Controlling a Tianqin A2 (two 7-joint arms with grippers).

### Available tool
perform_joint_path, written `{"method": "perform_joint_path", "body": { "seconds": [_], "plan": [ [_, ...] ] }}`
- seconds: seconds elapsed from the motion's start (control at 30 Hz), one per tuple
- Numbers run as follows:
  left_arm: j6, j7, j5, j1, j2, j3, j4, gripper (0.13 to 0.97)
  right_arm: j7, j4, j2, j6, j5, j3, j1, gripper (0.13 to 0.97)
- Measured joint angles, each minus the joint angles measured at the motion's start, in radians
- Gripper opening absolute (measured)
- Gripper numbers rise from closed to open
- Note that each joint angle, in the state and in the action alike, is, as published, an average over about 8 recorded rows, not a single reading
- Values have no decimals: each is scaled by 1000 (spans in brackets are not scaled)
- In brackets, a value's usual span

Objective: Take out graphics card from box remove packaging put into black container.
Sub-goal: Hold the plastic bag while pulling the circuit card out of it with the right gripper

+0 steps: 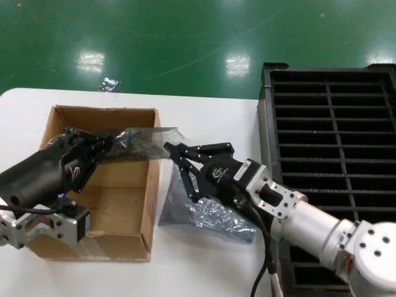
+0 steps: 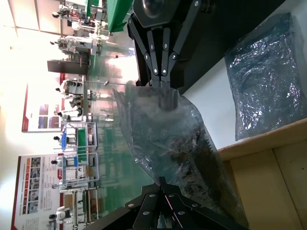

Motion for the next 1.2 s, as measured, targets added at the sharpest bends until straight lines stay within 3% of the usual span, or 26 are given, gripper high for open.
{"method": "perform_joint_path", "body": {
  "seconds": [0.7,1.2],
  "plan": [
    [0,0,0,0,0,0,0,139,-74,-400,-11,-309,-4,-66,394,132],
    [0,0,0,0,0,0,0,139,-110,-522,-53,-390,-24,-87,466,132]
  ]
}}
